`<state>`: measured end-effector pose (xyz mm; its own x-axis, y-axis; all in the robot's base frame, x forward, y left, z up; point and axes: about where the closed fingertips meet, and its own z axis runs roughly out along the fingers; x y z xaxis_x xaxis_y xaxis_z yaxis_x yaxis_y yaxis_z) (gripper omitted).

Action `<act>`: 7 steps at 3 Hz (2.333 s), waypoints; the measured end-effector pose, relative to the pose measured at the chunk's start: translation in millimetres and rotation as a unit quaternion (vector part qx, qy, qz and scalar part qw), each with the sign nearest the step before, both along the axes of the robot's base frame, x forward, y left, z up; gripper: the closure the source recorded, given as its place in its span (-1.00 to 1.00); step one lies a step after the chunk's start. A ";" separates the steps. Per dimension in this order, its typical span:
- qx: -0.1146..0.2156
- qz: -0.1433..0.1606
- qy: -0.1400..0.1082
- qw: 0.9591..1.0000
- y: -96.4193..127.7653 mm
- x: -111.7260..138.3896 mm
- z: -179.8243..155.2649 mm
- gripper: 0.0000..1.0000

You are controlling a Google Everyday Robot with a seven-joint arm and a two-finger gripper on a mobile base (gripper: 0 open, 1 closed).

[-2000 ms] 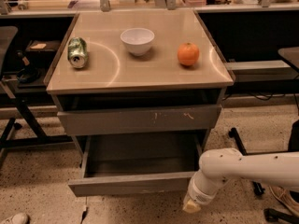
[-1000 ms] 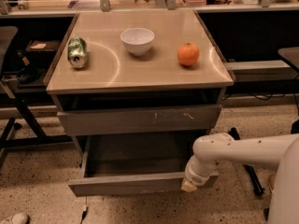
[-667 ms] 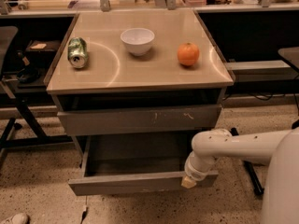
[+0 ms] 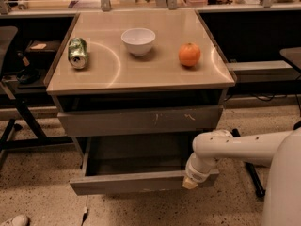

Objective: Close middle drawer

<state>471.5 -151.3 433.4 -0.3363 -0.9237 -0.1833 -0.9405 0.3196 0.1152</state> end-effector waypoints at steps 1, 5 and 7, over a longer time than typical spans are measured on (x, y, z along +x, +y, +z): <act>0.000 0.000 0.000 1.000 0.0 0.0 0.0 -0.30; 0.000 0.000 0.000 1.000 0.0 -0.1 -0.1 -0.64; 0.001 -0.002 -0.010 1.000 -0.7 14.1 -0.7 0.30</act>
Offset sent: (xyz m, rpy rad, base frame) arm 0.0000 0.0000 0.0000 0.0000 0.0000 0.0000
